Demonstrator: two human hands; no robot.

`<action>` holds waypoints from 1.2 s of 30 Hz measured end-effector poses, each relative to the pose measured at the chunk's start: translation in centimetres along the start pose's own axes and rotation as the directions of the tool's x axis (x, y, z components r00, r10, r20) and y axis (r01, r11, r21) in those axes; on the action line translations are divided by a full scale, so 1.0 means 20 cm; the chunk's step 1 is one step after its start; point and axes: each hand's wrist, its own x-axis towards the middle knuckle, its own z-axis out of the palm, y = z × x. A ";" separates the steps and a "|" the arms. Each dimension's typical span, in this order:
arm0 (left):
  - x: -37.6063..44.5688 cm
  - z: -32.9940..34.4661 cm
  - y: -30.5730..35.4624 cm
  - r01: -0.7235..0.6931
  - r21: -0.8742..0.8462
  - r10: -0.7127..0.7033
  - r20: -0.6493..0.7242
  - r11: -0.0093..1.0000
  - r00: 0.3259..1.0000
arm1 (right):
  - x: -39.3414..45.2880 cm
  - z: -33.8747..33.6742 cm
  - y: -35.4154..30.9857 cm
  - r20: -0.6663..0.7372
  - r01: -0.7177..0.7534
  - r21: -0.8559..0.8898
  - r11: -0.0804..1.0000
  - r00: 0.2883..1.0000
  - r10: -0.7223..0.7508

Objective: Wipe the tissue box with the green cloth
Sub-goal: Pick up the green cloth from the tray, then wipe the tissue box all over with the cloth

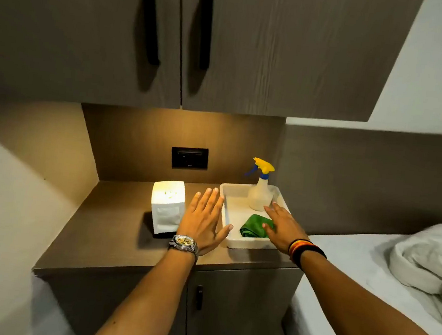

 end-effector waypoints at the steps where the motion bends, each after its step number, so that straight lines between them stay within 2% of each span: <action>1: 0.04 0.03 -0.01 0.014 0.000 -0.014 0.013 1.000 1.000 | 0.07 0.03 0.02 0.050 -0.006 0.039 0.999 0.999 0.004; 3: 0.13 0.10 -0.03 0.033 -0.001 -0.033 0.042 0.999 0.999 | 0.19 0.06 0.03 0.178 -0.035 0.071 0.997 0.984 0.022; 6: 0.25 0.20 -0.02 -0.025 -0.005 0.025 0.089 1.000 0.996 | 0.34 0.12 0.02 0.342 -0.060 0.032 0.998 0.939 0.046; 9: 0.34 0.30 0.04 -0.075 -0.068 0.084 0.140 0.995 0.987 | 0.43 0.19 0.02 0.405 -0.053 0.008 0.999 0.913 0.045; 12: 0.38 0.38 0.09 -0.106 -0.091 0.123 0.213 0.990 0.969 | 0.46 0.24 0.02 0.405 -0.030 -0.038 0.999 0.913 0.043; 16: 0.38 0.44 0.10 -0.067 -0.180 0.118 0.292 0.981 0.949 | 0.48 0.28 0.07 0.358 0.012 -0.078 0.997 0.934 0.017; 22: 0.35 0.44 0.09 -0.022 -0.240 0.100 0.315 0.971 0.944 | 0.45 0.27 0.09 0.241 0.024 -0.091 0.996 0.971 -0.001; 25: 0.35 0.34 0.04 -0.021 -0.250 0.085 0.249 0.968 0.965 | 0.44 0.20 0.06 0.187 -0.042 0.017 0.999 0.982 0.038; 27: 0.36 0.22 -0.05 -0.004 -0.252 0.042 0.147 0.968 0.988 | 0.47 0.12 -0.02 0.136 -0.020 0.107 0.994 0.991 0.006; 30: 0.34 0.03 -0.25 0.044 -0.237 -0.046 -0.001 0.971 0.999 | 0.53 -0.01 -0.23 0.025 0.099 0.256 0.962 0.994 -0.109; 33: 0.26 -0.14 -0.47 0.118 -0.283 -0.147 -0.084 0.952 0.986 | 0.60 -0.09 -0.51 -0.070 0.259 0.382 0.887 0.965 -0.251; 36: 0.13 -0.19 -0.67 0.203 -0.255 -0.232 -0.087 0.945 0.969 | 0.63 -0.09 -0.76 -0.112 0.406 0.366 0.837 0.912 -0.394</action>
